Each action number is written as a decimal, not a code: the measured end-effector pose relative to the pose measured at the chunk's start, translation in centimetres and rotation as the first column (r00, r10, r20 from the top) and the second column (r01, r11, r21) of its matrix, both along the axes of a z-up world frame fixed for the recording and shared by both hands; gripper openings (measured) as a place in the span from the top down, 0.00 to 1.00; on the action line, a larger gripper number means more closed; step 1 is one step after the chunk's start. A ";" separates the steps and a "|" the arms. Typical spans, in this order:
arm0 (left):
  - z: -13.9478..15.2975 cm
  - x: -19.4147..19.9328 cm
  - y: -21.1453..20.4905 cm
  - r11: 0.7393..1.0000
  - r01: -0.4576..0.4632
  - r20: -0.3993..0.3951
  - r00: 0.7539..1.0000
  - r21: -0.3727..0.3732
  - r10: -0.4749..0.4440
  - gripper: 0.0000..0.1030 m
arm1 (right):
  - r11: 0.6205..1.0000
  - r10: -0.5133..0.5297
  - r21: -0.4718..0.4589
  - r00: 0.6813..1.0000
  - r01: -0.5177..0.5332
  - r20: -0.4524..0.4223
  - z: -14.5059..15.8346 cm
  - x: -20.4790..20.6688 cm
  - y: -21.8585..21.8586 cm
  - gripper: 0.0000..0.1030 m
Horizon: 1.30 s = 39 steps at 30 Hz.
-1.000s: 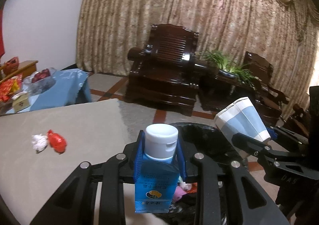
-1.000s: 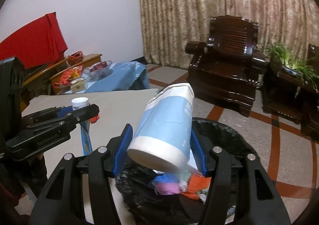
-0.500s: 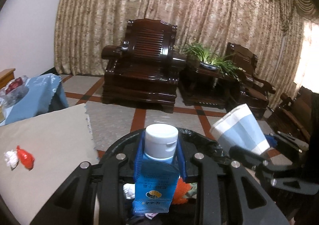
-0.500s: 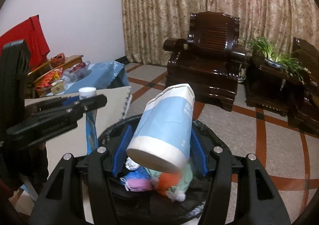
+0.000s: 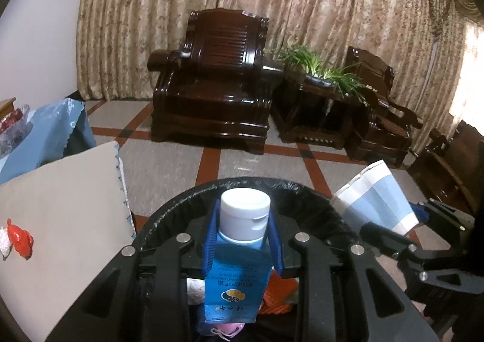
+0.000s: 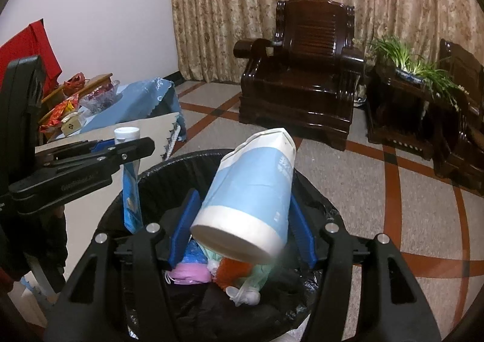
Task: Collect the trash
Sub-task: 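Open both tools over the bin to drop the tube and canister, then move both tools back to the table and grasp the white tissue ball with the left tool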
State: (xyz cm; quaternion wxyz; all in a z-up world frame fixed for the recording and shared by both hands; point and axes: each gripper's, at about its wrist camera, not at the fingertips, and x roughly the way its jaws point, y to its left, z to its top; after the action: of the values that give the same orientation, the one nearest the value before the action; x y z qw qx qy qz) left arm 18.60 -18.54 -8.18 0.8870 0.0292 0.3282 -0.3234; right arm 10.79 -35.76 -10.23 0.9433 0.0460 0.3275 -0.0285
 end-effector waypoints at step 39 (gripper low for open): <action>1.8 -2.2 14.1 0.967 -0.256 0.072 0.964 -0.018 0.256 0.06 | 0.994 0.094 0.044 0.994 -0.097 0.058 3.9 1.3 8.4 0.05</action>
State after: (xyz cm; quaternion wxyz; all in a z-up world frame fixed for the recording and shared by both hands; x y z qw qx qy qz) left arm 16.37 -4.39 -6.41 0.9330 -0.0052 0.2949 -0.2062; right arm 12.07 -27.39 -6.33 0.9511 0.0531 0.3033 0.0255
